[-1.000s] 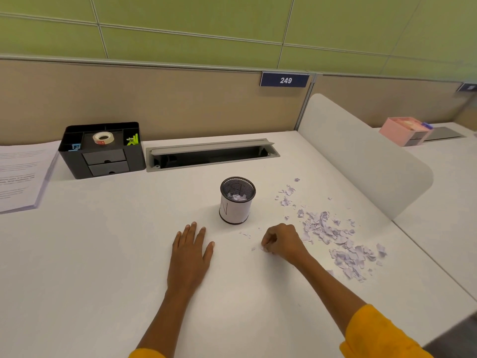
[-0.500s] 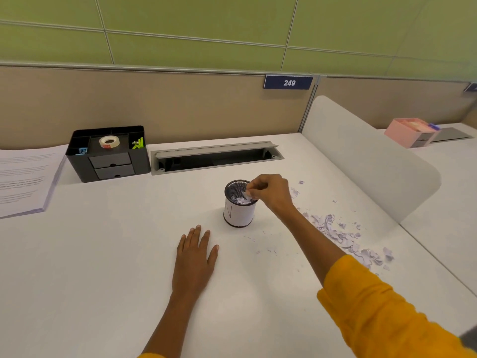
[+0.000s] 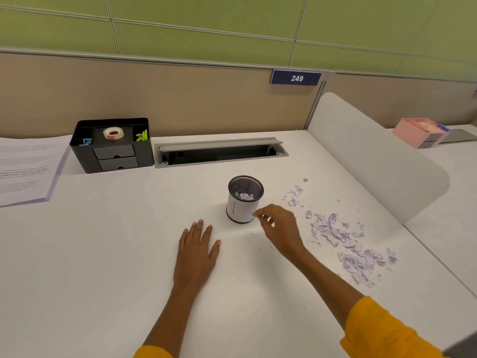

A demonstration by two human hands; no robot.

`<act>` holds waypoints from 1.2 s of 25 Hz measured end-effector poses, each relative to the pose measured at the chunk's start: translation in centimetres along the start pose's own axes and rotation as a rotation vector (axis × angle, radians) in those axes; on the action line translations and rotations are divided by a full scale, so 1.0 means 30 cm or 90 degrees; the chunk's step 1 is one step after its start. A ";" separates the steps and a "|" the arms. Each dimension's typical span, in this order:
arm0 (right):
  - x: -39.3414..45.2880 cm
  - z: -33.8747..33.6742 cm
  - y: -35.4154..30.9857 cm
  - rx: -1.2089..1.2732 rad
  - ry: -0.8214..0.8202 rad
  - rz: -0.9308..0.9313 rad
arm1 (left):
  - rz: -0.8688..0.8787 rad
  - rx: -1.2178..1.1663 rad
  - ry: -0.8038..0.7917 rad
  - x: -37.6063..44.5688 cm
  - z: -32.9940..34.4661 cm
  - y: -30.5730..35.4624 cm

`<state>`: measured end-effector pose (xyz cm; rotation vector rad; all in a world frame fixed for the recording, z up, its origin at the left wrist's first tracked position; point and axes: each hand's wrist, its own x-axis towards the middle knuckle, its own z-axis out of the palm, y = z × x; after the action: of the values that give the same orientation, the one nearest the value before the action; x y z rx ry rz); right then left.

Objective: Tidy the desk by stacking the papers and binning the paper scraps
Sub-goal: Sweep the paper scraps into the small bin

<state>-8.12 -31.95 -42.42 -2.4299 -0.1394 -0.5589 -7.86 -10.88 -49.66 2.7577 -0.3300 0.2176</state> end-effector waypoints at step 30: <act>-0.087 -0.232 0.314 -0.153 -0.087 0.407 | 0.005 -0.015 0.001 -0.003 0.002 -0.001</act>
<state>-10.80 -43.58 -43.89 -2.5452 0.6610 -0.1214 -7.93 -10.84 -49.74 2.7329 -0.3401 0.2156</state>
